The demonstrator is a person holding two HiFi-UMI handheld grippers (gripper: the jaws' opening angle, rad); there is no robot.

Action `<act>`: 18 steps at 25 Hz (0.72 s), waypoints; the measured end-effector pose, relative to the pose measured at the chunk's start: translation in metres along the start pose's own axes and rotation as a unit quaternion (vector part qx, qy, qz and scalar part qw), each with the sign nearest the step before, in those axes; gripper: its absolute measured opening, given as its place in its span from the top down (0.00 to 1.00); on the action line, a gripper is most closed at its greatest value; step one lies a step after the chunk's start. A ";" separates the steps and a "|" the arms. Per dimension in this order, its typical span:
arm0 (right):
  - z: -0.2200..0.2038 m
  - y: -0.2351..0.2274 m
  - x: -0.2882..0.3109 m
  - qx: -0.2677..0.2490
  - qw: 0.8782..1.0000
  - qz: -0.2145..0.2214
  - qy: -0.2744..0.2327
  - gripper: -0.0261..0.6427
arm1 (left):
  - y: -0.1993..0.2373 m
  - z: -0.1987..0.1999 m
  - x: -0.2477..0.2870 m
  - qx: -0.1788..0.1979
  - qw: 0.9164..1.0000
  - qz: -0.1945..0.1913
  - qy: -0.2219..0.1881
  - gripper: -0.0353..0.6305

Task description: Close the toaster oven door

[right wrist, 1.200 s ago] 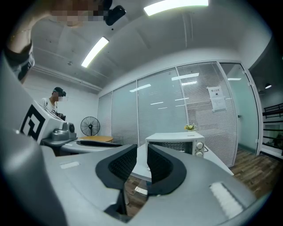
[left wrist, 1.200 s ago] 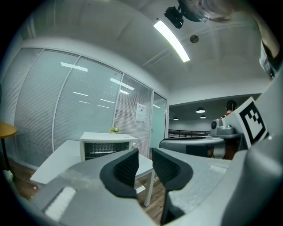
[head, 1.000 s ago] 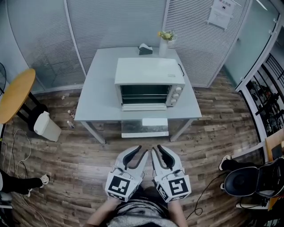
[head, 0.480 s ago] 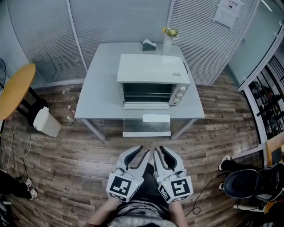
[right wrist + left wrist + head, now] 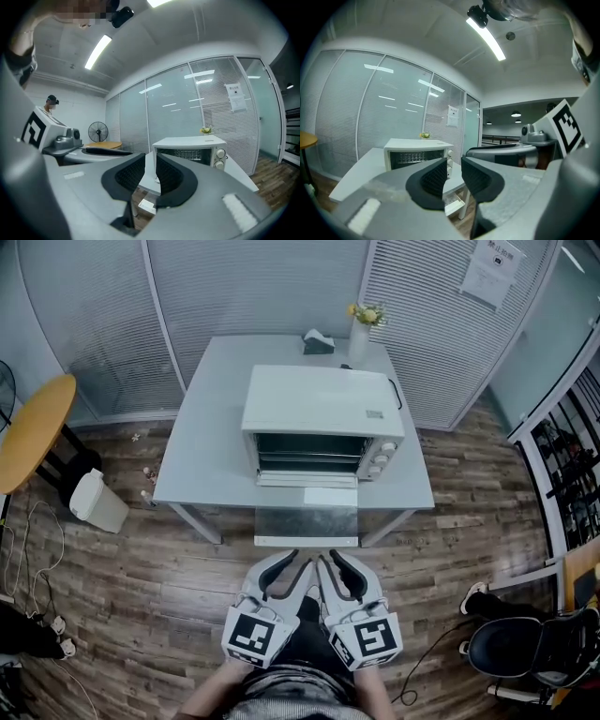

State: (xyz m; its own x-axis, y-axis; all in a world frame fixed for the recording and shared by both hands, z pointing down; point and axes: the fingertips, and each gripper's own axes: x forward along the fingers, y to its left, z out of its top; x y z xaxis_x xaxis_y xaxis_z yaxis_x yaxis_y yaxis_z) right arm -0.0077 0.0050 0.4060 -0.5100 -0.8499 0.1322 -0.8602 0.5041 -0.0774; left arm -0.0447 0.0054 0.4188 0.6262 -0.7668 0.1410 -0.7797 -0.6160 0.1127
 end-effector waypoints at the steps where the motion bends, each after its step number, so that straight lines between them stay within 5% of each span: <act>1: 0.000 -0.003 0.003 0.000 1.000 0.001 0.001 0.85 | 0.003 0.000 0.003 0.002 1.000 0.001 0.001 0.79; 18: -0.034 -0.032 0.041 0.002 0.999 0.011 0.053 0.84 | 0.037 -0.033 0.041 0.026 0.999 0.021 0.036 0.79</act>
State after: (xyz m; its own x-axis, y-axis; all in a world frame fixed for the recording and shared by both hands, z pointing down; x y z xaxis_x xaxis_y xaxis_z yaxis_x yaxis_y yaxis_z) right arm -0.0012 -0.0401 0.4473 -0.5253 -0.8177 0.2353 -0.8492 0.5212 -0.0848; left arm -0.0478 -0.0434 0.4609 0.5893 -0.7786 0.2157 -0.8033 -0.5933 0.0533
